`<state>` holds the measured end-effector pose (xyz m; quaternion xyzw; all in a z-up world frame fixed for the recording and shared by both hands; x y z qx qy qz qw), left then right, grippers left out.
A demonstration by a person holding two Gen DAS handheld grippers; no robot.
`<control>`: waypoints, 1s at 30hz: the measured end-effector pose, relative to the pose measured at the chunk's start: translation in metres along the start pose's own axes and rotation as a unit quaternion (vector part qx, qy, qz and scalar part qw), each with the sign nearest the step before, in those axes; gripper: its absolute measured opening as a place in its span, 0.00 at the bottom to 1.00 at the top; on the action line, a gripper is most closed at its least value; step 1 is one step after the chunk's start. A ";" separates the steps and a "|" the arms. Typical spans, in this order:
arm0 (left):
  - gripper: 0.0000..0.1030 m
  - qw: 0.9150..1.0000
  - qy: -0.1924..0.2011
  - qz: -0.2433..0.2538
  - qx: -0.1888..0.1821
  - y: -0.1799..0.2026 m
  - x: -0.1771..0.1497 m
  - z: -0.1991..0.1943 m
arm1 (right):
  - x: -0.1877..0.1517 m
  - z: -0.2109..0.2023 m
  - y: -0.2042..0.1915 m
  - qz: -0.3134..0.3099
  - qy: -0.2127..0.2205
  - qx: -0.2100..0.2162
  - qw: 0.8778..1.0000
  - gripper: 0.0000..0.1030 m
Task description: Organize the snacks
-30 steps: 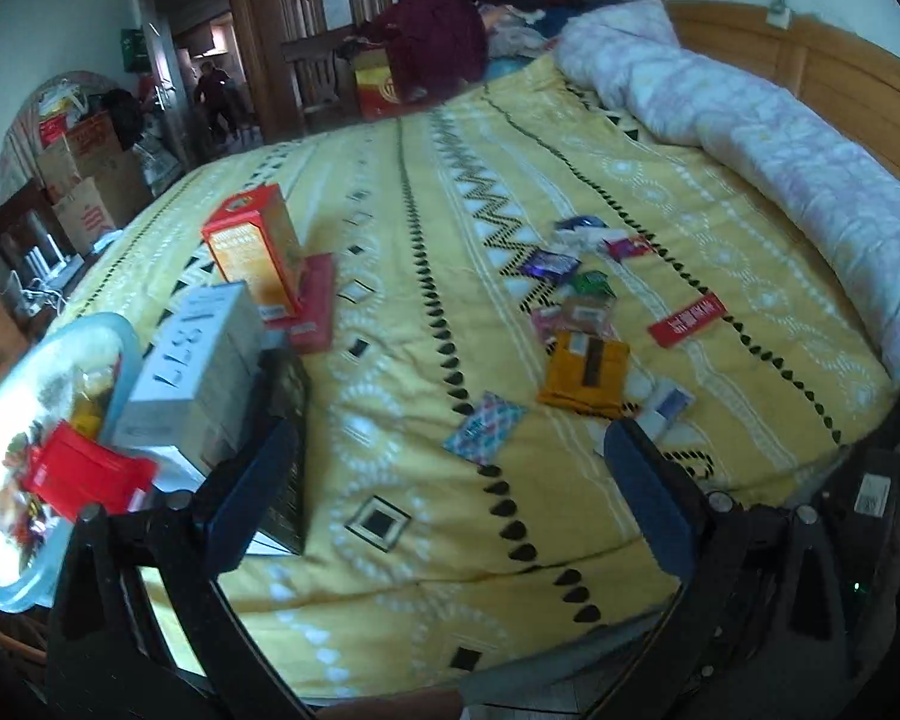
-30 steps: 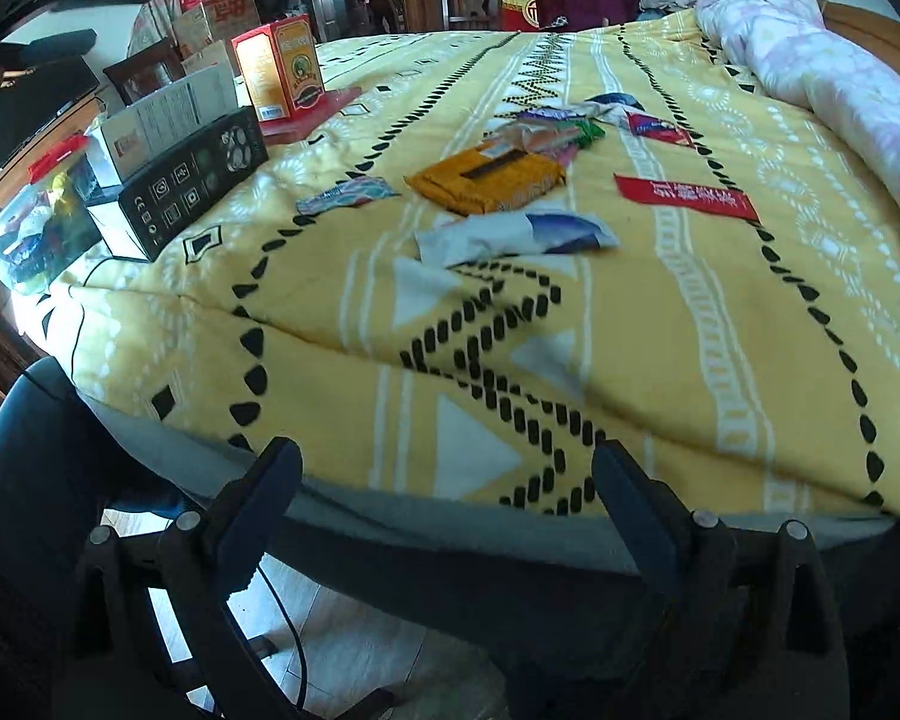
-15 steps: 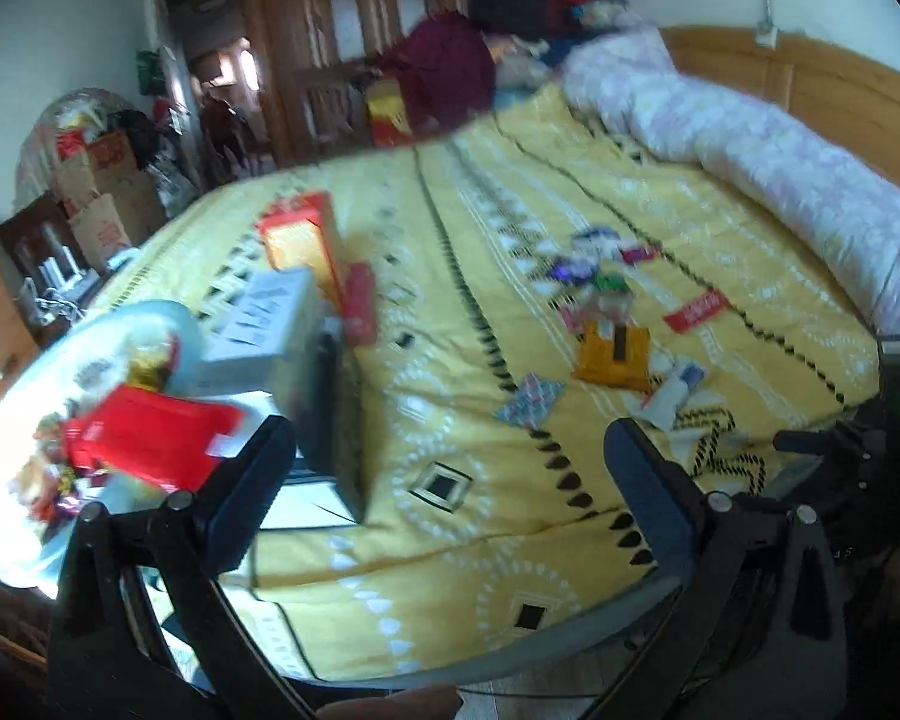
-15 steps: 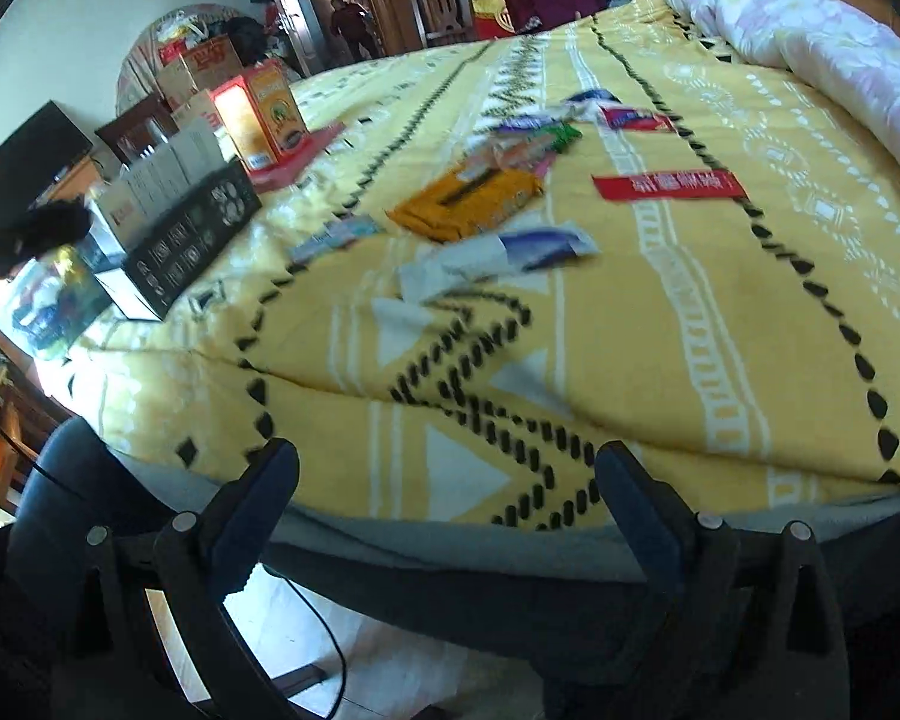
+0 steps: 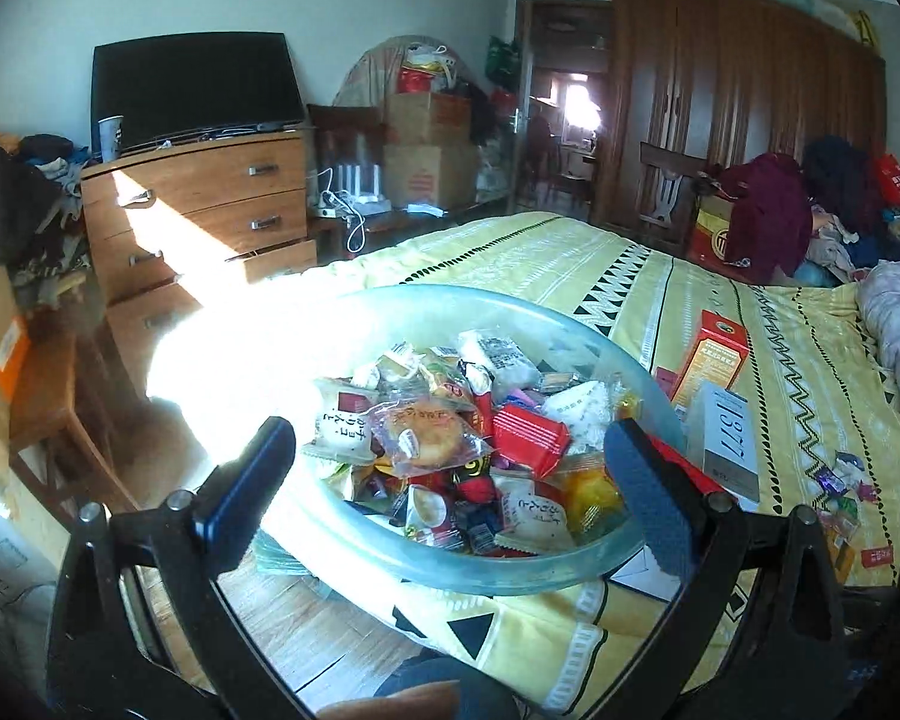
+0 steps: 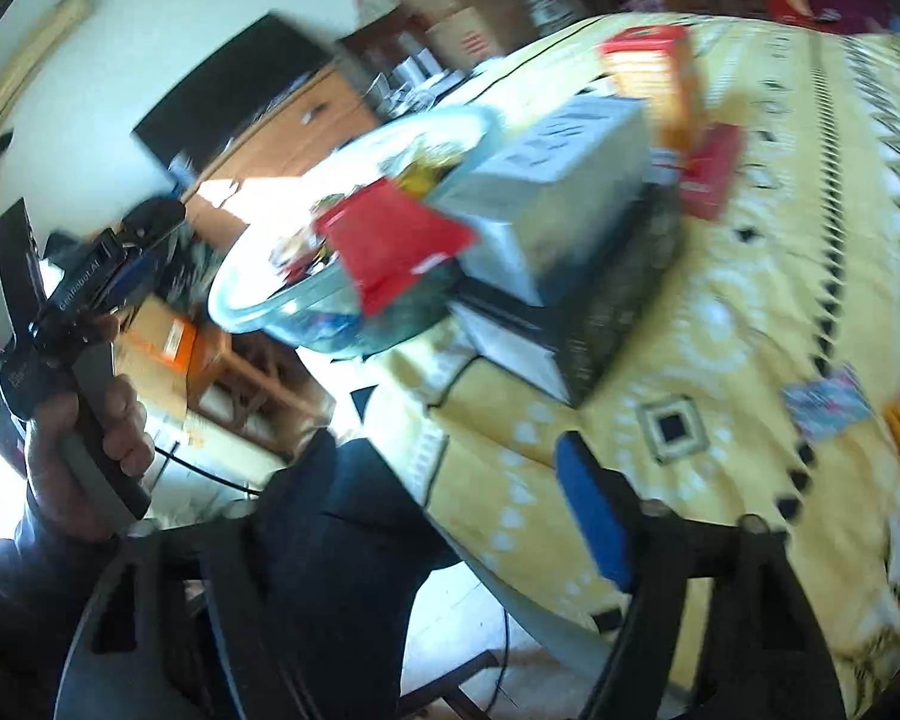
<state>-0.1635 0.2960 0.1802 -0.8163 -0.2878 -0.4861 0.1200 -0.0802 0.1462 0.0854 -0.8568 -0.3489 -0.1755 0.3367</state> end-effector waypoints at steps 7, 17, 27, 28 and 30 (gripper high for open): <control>1.00 0.999 -0.024 0.006 -0.027 0.007 -0.014 0.009 | 0.022 0.057 -0.031 -0.115 -0.078 -0.019 0.990 0.43; 1.00 0.999 -0.019 -0.027 -0.025 -0.013 -0.007 0.019 | 0.163 -0.080 -0.146 -0.303 0.217 -0.138 0.917 0.53; 1.00 0.996 -0.055 0.025 -0.058 0.029 -0.017 0.032 | 0.056 -0.054 -0.007 -0.080 0.129 -0.139 0.979 0.63; 1.00 0.996 -0.059 0.037 -0.063 0.041 -0.018 0.032 | 0.034 -0.065 0.015 -0.052 0.122 -0.138 0.981 0.64; 1.00 0.993 -0.061 0.069 -0.073 0.069 -0.022 0.030 | -0.001 -0.069 0.044 -0.008 0.105 -0.153 0.983 0.65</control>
Point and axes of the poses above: each gripper's, at about its wrist camera, not at the fingertips, and z roughly the way its jaws point, y to its right, x to its top, the point moved 7 cm from there along z, roughly the way its jaws point, and after that the axes turned 1 degree about -x, right-handed, at the moved point
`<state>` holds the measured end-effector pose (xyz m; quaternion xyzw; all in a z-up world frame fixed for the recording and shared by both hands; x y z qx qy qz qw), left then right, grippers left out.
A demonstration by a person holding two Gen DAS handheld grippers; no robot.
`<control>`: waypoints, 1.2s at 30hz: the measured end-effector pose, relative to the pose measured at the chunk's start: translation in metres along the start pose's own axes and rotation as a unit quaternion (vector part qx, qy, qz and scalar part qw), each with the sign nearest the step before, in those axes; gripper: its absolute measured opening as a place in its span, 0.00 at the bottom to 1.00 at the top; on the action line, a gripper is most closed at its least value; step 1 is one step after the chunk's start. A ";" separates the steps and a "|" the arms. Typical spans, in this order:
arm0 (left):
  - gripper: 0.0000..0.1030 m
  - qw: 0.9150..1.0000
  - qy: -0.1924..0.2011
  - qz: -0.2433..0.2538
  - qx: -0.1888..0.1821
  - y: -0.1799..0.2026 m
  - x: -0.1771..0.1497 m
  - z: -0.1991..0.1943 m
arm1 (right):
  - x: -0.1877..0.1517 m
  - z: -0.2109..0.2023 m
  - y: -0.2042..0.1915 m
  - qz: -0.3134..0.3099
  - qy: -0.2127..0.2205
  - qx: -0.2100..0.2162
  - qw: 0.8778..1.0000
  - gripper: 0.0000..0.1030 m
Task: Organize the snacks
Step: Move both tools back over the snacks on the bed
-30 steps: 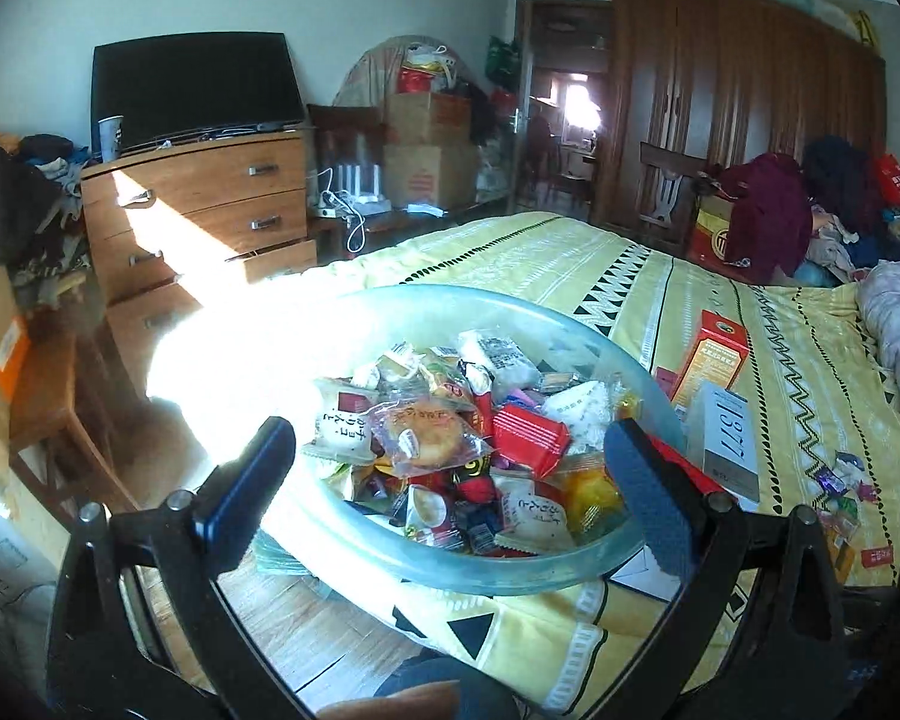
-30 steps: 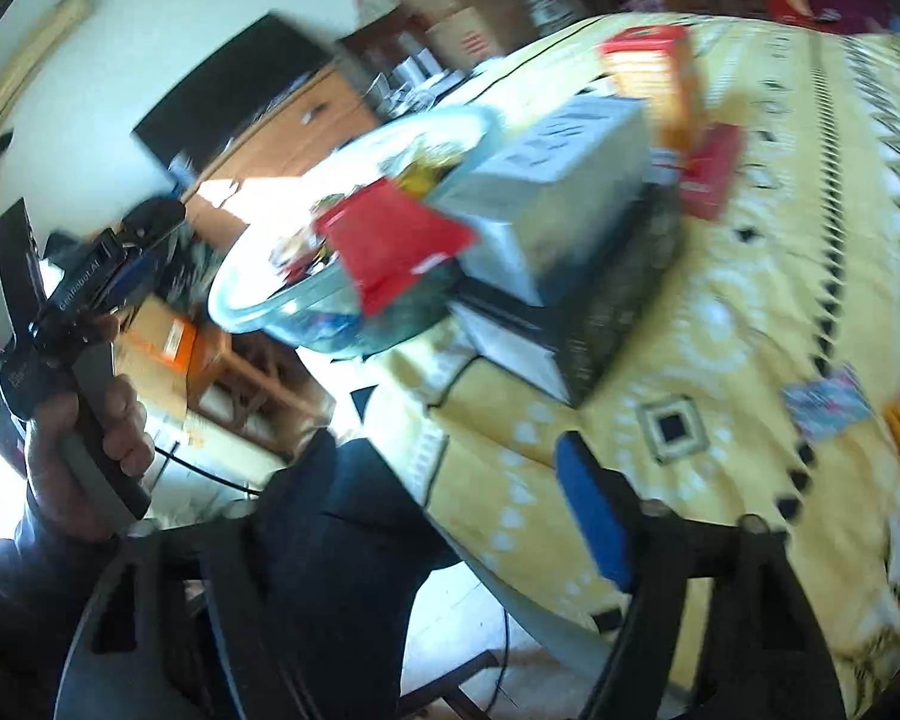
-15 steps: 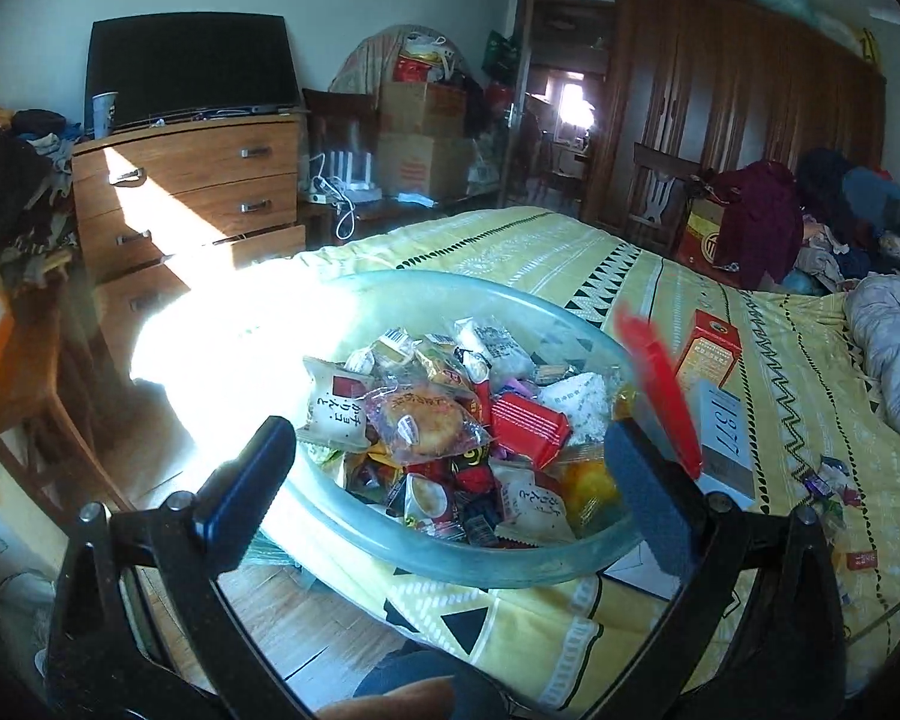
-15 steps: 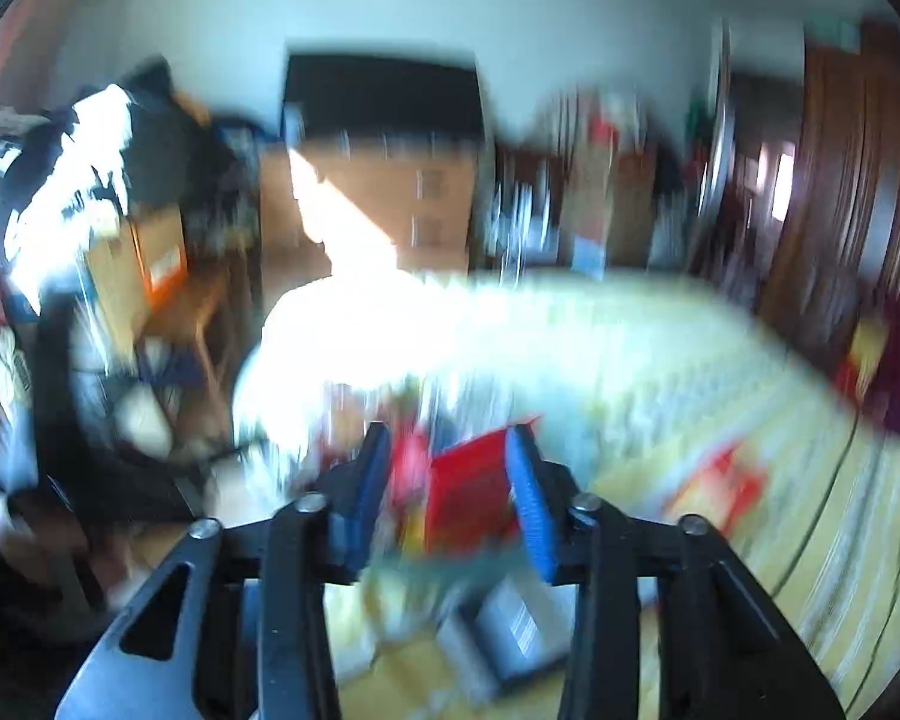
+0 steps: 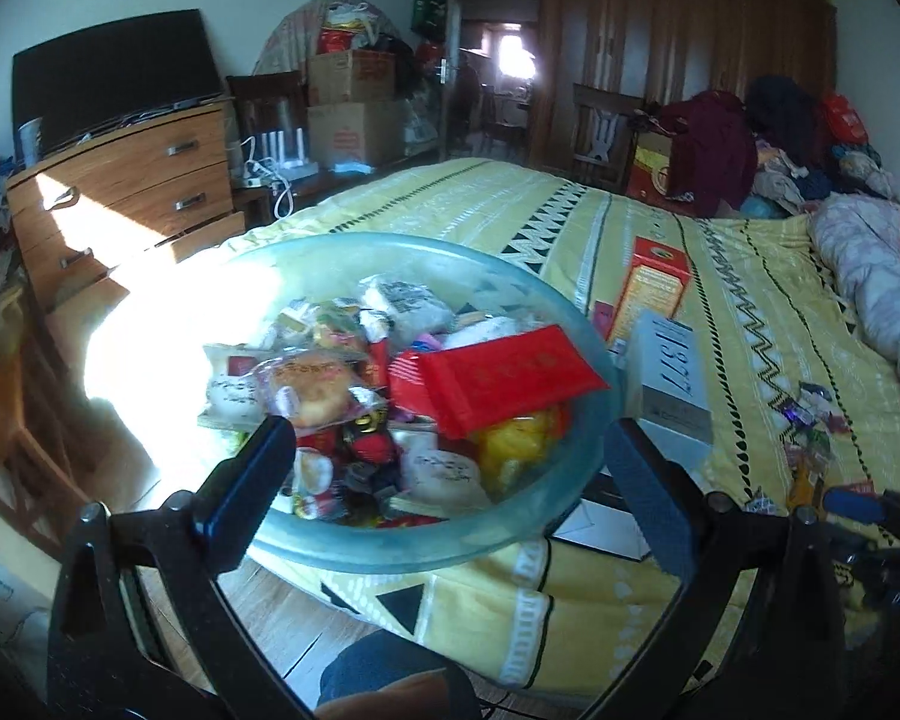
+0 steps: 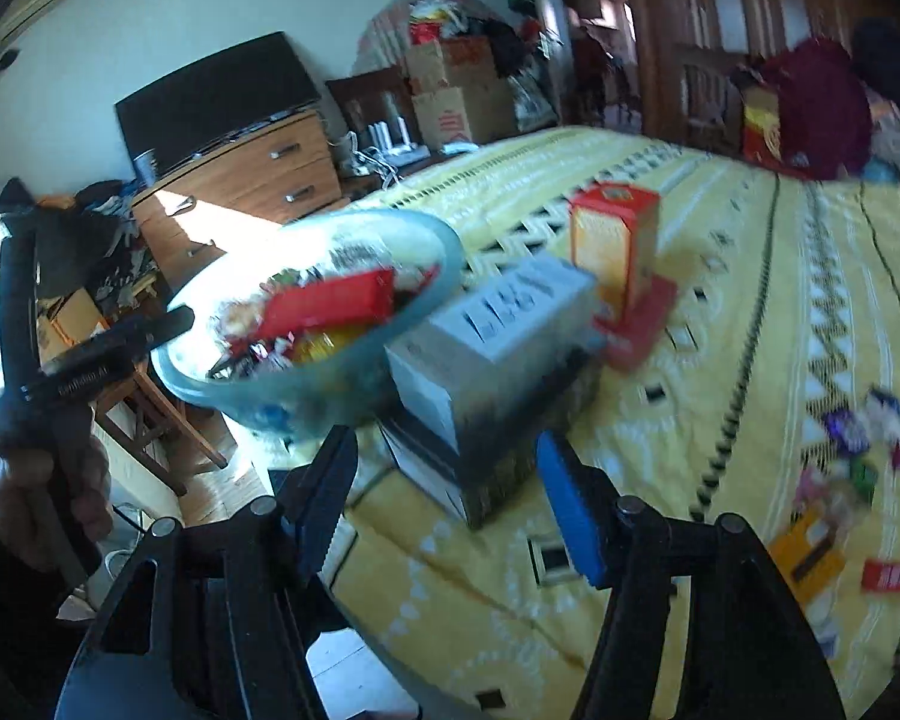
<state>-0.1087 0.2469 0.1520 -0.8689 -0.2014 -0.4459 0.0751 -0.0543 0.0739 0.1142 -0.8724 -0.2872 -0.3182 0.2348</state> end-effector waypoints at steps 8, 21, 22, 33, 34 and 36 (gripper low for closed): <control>1.00 0.986 -0.029 0.142 -0.078 0.156 -0.020 0.005 | -0.126 -0.037 0.087 0.114 -0.052 -0.061 0.990 0.73; 1.00 0.971 -0.047 0.209 -0.110 0.253 -0.034 -0.005 | -0.210 -0.084 0.163 0.239 -0.038 -0.103 0.965 0.85; 1.00 0.970 -0.049 0.210 -0.108 0.256 -0.034 -0.004 | -0.213 -0.085 0.166 0.243 -0.038 -0.104 0.964 0.85; 1.00 0.971 -0.052 0.217 -0.092 0.265 -0.037 -0.002 | -0.225 -0.081 0.173 0.260 -0.038 -0.100 0.960 0.86; 1.00 0.970 -0.051 0.218 -0.091 0.266 -0.038 -0.002 | -0.225 -0.081 0.174 0.260 -0.038 -0.099 0.960 0.86; 1.00 0.970 -0.052 0.217 -0.092 0.266 -0.038 -0.002 | -0.225 -0.080 0.174 0.262 -0.038 -0.099 0.959 0.86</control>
Point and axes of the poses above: each gripper's, at about its wrist camera, not at the fingertips, and z roughly the way its jaws point, y to its right, x to its top, the point moved 7 cm from there along z, roughly the way its jaws point, and after that the axes turned 1 degree about -x, right-handed, at the moved point
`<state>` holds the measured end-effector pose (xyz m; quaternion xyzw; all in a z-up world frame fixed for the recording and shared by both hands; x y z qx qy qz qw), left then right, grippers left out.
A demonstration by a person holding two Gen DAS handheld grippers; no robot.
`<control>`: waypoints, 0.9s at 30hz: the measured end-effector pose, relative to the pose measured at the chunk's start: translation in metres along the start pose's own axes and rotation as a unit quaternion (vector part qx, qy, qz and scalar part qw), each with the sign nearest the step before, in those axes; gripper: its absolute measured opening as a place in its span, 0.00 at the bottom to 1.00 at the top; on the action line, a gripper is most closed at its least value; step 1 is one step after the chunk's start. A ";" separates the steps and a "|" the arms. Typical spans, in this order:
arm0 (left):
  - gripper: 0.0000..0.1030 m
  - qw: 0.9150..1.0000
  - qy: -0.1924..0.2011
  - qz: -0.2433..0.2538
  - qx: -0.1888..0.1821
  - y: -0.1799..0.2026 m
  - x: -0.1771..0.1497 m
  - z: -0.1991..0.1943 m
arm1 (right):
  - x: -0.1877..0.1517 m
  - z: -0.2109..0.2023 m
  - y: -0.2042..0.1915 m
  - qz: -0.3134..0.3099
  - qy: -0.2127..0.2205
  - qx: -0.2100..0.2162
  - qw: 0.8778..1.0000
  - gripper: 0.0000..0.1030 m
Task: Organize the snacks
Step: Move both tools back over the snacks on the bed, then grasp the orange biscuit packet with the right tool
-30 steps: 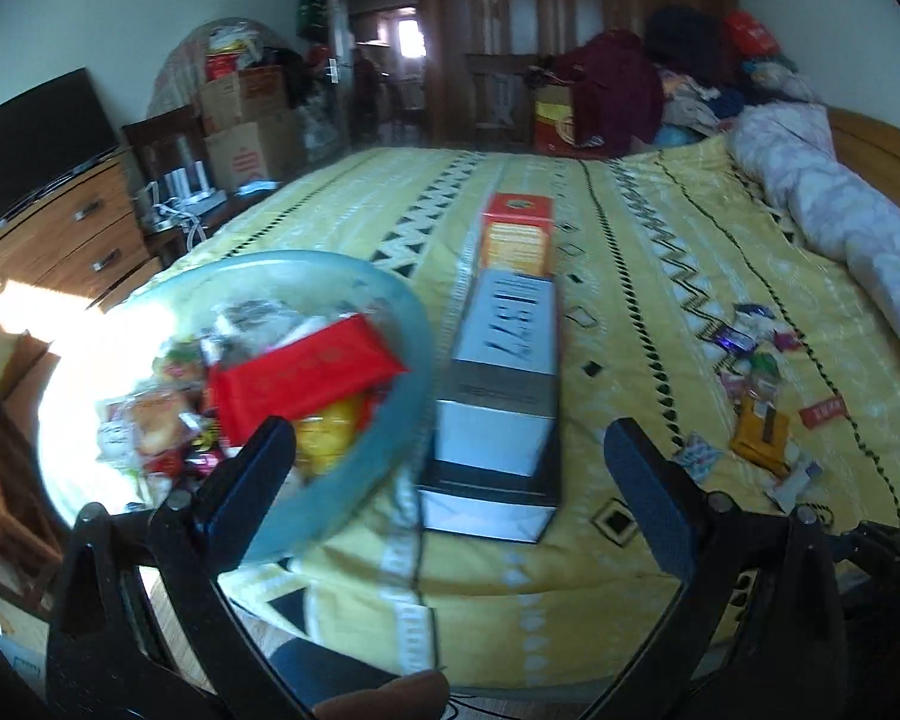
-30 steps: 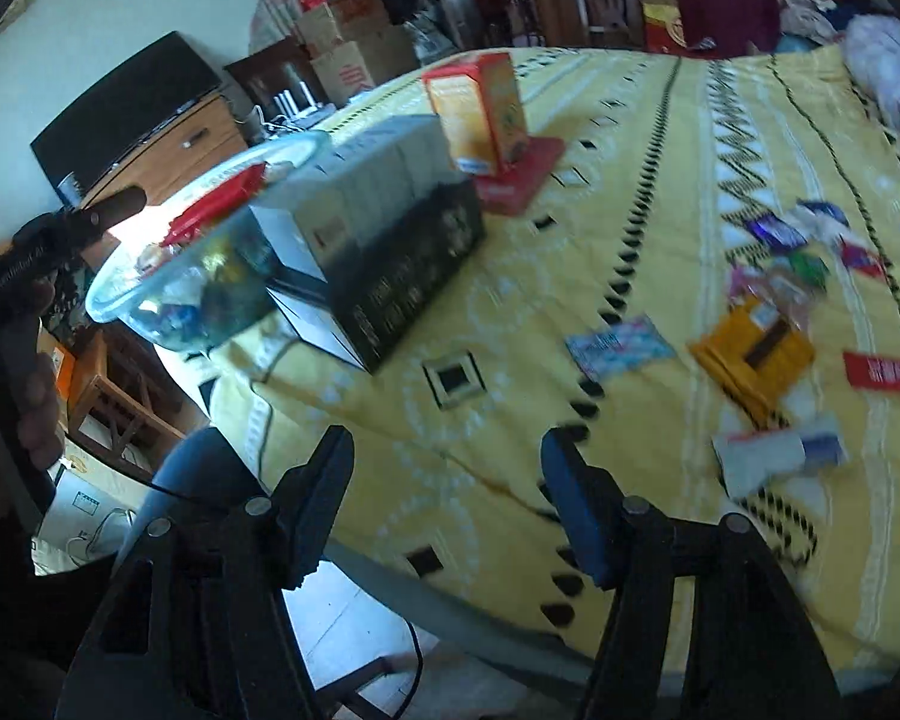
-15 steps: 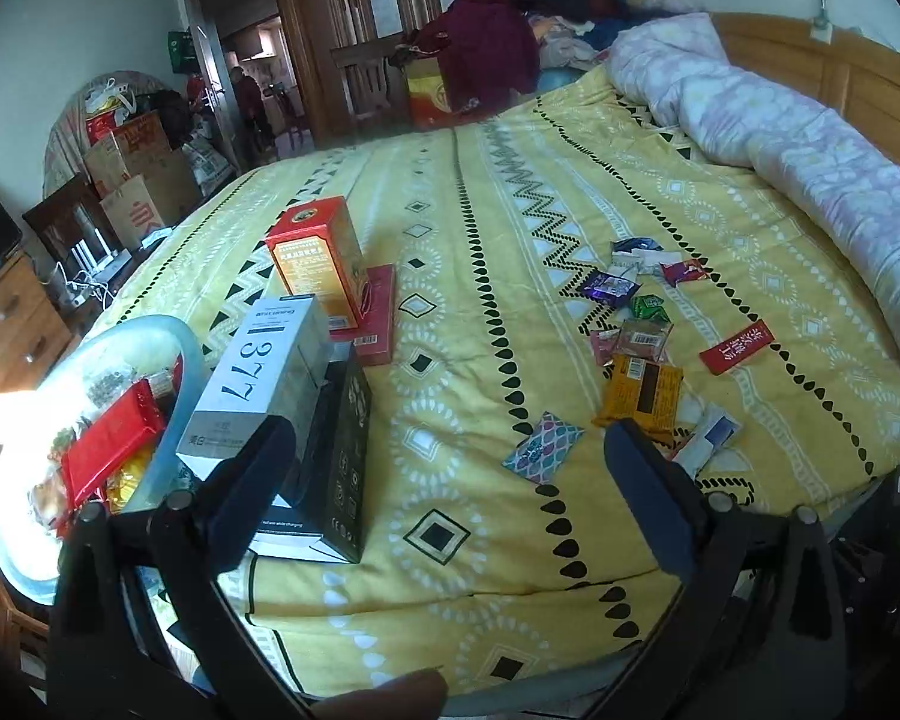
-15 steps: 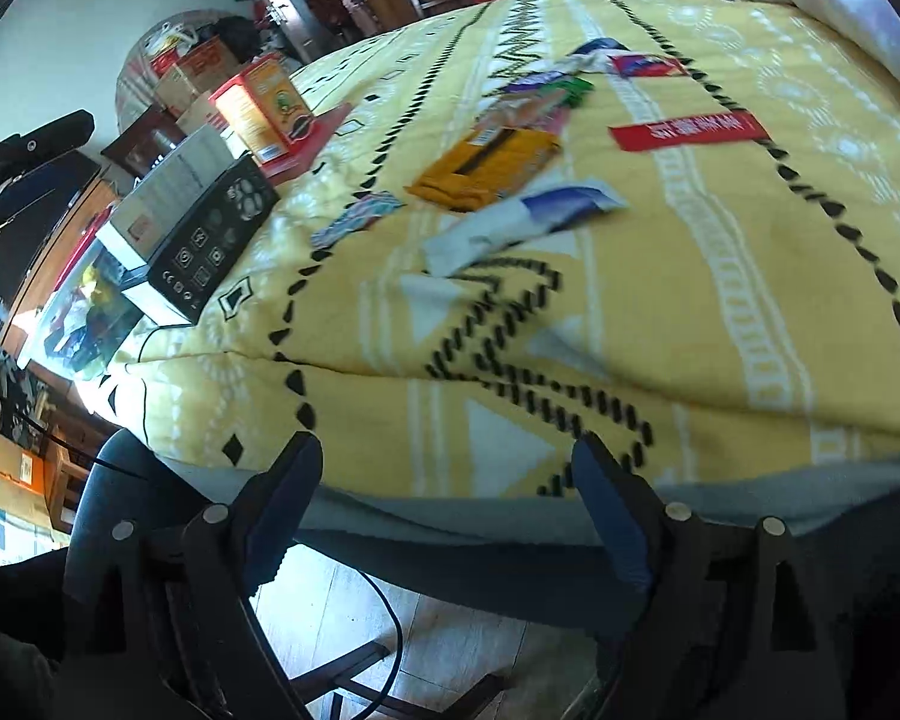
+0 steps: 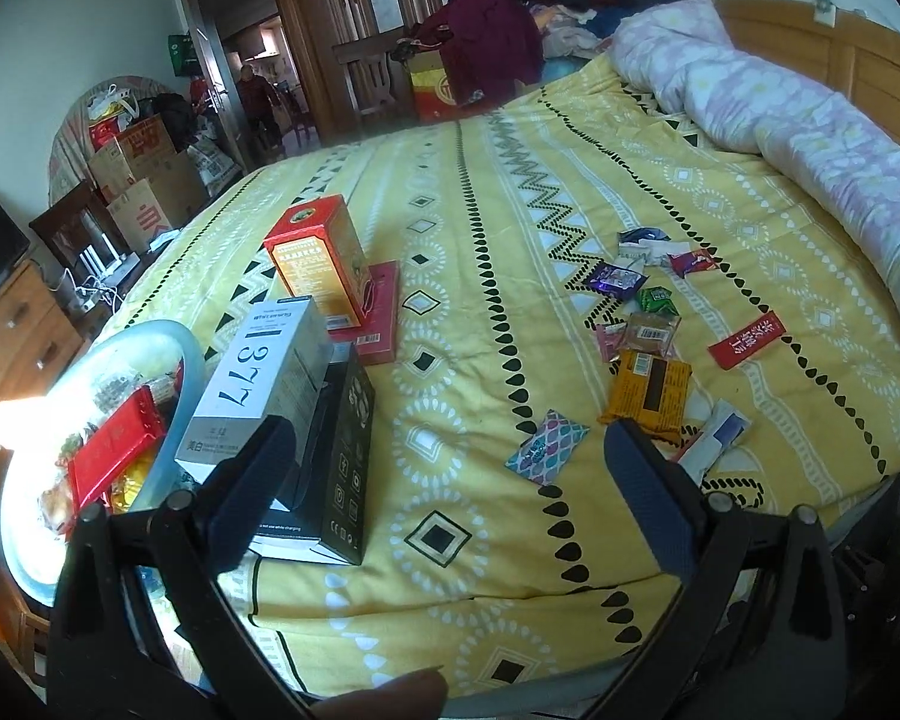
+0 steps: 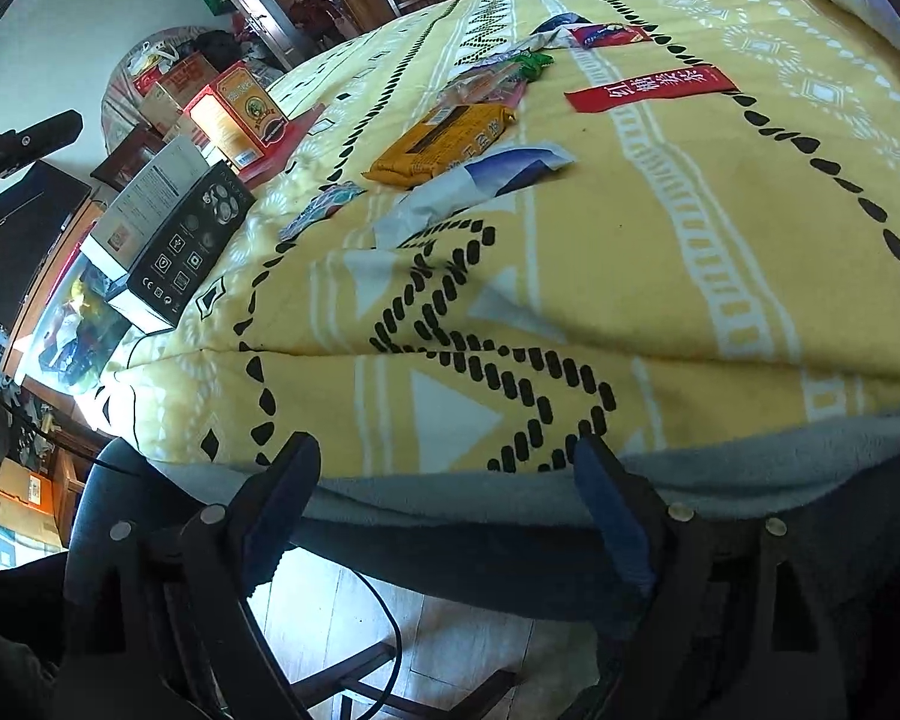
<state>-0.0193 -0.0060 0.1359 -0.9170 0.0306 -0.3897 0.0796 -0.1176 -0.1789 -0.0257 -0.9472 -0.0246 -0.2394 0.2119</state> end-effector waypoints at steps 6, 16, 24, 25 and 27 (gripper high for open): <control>1.00 1.000 -0.003 0.000 0.000 0.001 -0.002 0.002 | -0.001 0.002 0.000 0.000 -0.001 -0.001 1.000 0.86; 1.00 0.999 -0.018 0.001 -0.027 0.007 -0.008 0.017 | 0.007 -0.003 -0.001 0.009 0.004 0.010 1.000 0.86; 1.00 0.998 -0.034 0.001 -0.054 0.023 -0.011 0.042 | 0.113 -0.027 0.001 -0.006 0.069 0.013 0.997 0.85; 1.00 0.998 -0.031 0.003 -0.056 0.024 -0.012 0.045 | 0.130 -0.027 0.006 -0.008 0.078 0.013 0.997 0.80; 1.00 0.998 -0.025 0.008 -0.058 0.025 -0.014 0.050 | 0.173 -0.018 0.018 -0.016 0.089 0.006 0.996 0.64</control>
Point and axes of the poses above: each gripper's, at about its wrist camera, not at the fingertips, and z roughly the way its jaws point, y to its right, x to its top, the point moved 7 cm from there along z, roughly the way its jaws point, and after that the axes turned 1 degree about -x, right-handed, at the moved point
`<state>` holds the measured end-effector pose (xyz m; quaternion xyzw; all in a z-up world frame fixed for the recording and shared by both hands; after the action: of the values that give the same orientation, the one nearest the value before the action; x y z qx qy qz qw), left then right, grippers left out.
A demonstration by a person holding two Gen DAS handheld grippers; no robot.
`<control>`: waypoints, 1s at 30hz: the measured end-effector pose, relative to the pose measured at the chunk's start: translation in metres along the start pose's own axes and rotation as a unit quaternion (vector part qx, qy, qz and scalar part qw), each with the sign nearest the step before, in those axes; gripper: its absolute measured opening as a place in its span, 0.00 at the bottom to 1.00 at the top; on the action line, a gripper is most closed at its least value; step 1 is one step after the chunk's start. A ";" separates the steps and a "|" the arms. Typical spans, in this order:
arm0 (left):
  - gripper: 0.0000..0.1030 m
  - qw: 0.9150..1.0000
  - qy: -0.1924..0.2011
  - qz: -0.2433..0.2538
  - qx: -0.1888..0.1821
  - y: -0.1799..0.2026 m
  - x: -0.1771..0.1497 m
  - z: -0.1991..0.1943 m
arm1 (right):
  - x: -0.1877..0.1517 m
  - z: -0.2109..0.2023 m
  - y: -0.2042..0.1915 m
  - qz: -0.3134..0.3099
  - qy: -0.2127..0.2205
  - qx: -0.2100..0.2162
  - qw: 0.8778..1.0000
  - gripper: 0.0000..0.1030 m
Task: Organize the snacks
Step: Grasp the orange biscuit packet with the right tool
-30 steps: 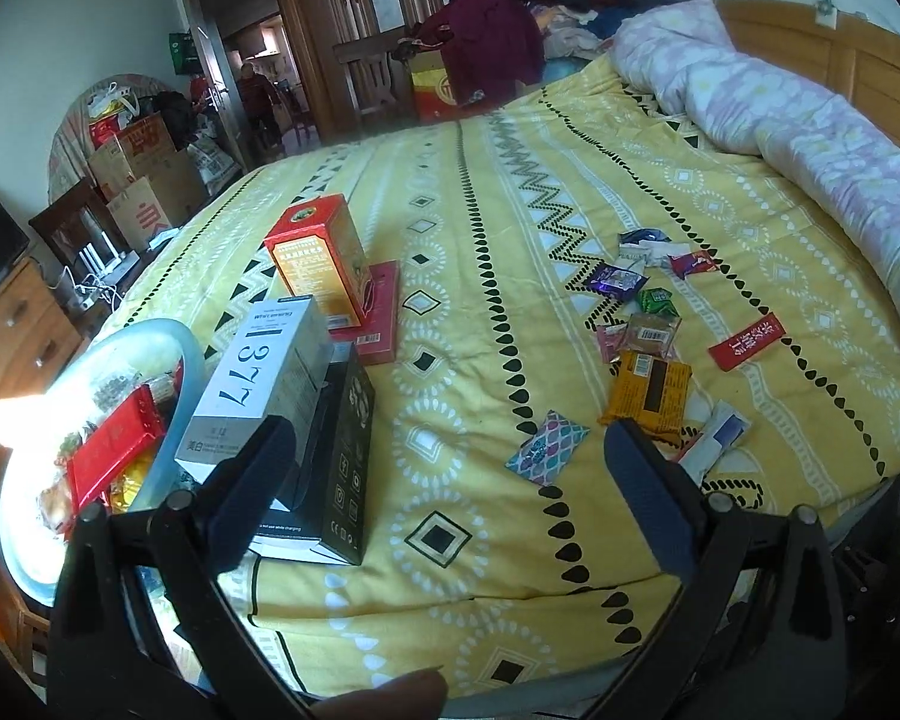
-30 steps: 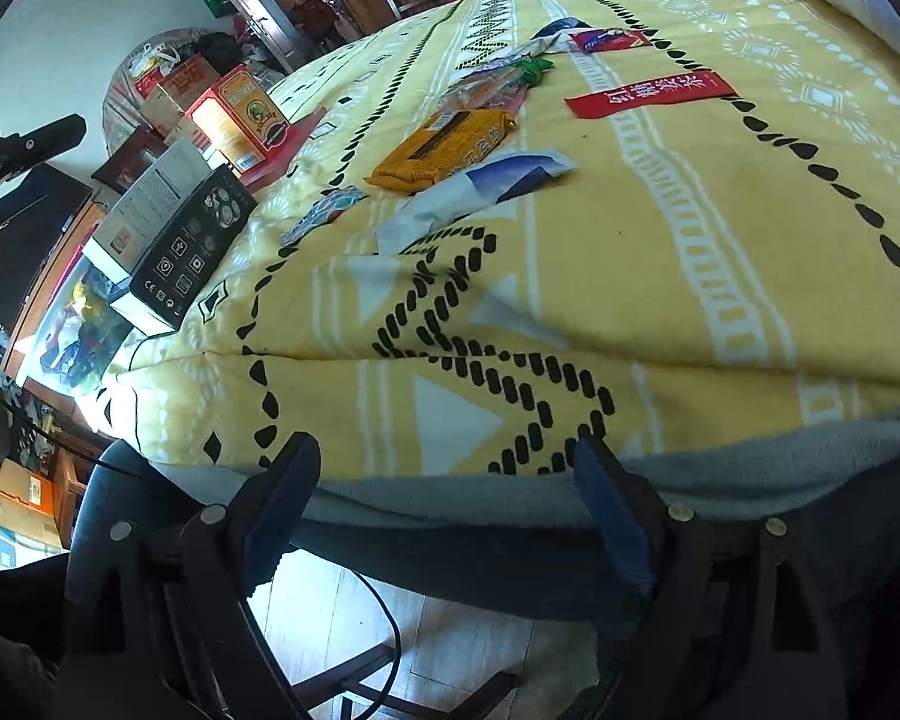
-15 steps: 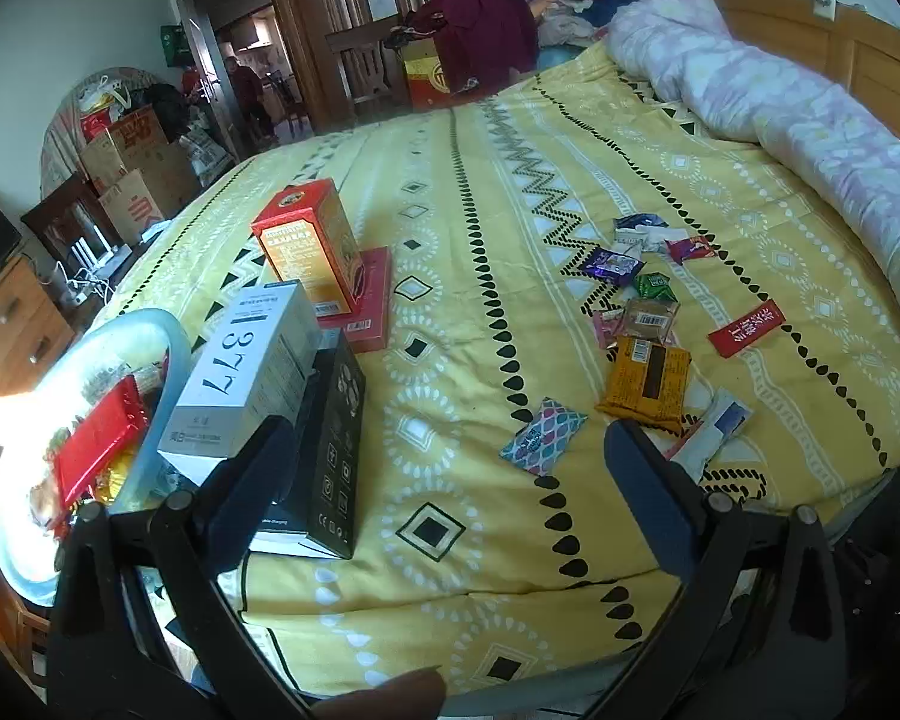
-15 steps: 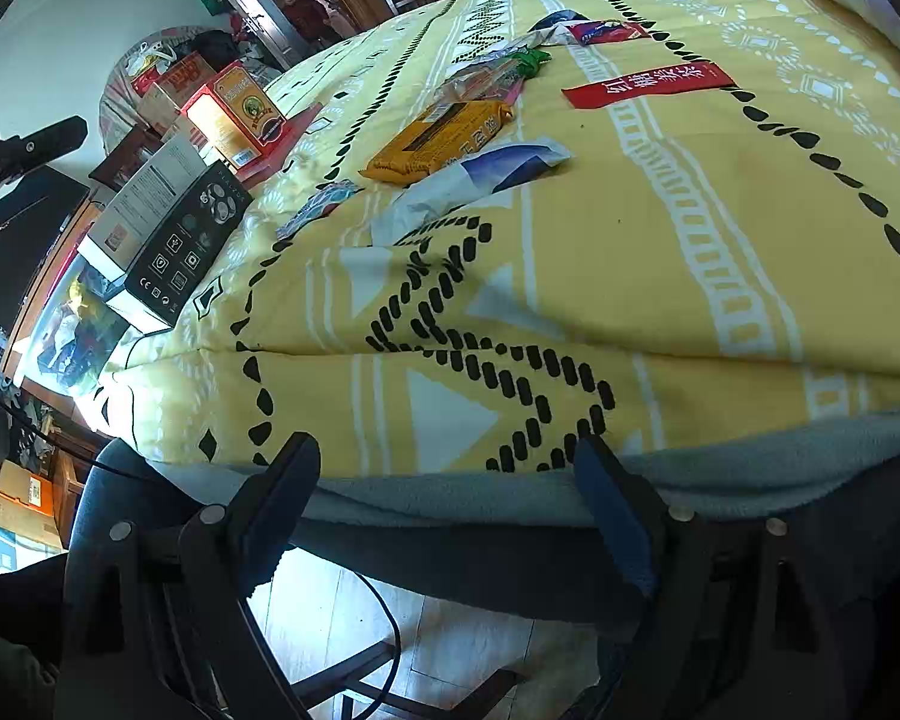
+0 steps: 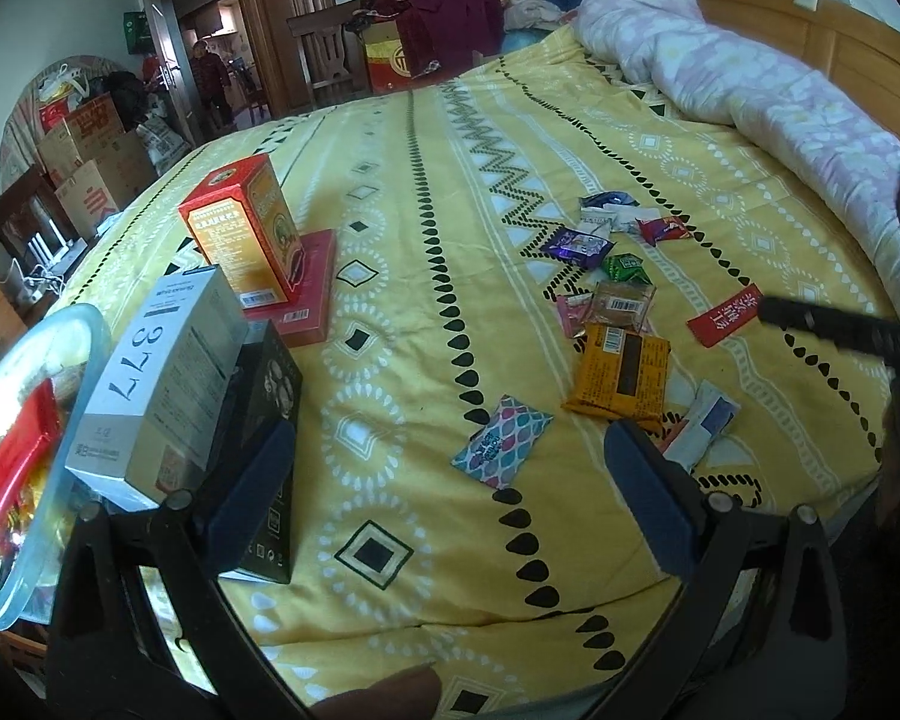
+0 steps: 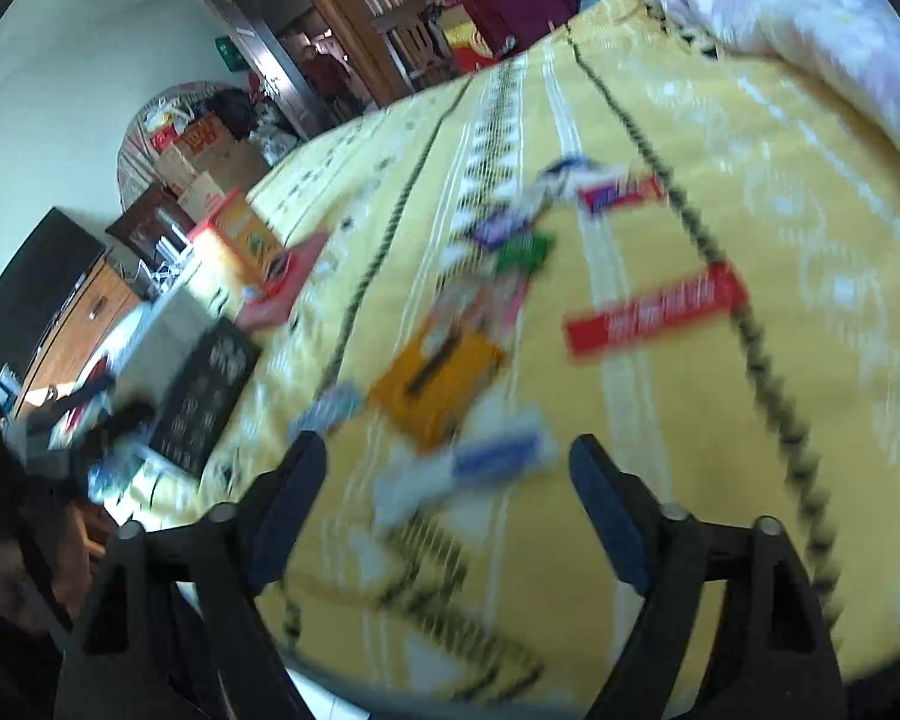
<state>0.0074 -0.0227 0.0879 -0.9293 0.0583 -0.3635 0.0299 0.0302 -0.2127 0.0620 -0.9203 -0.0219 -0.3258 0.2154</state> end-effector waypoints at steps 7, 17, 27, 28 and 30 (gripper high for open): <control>1.00 1.000 0.009 -0.008 -0.013 -0.008 0.000 0.024 | 0.127 0.104 0.064 -0.022 -0.036 -0.058 0.997 0.60; 1.00 0.999 -0.028 -0.030 -0.022 -0.023 -0.019 0.058 | 0.200 0.261 0.099 -0.043 -0.116 -0.068 0.990 0.75; 1.00 0.999 -0.002 -0.039 -0.037 -0.025 -0.020 0.023 | 0.074 0.241 -0.038 -0.189 -0.184 0.031 0.964 0.80; 1.00 0.999 0.001 -0.038 -0.039 -0.026 -0.020 0.019 | 0.058 0.231 -0.054 -0.204 -0.179 0.031 0.962 0.84; 1.00 0.999 0.005 -0.032 -0.039 -0.026 -0.022 0.012 | 0.029 0.209 -0.083 -0.214 -0.184 0.062 0.957 0.84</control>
<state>0.0015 0.0059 0.0670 -0.9293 0.0423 -0.3664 -0.0181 0.1614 -0.0545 -0.0335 -0.9229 -0.2780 -0.1875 0.1895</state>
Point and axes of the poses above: each gripper's, at about its wrist camera, not at the fingertips, and z roughly the way its jaws point, y to its right, x to its top, the point moved 7 cm from there along z, roughly the way its jaws point, and after that the axes turned 1 degree about -x, right-handed, at the moved point
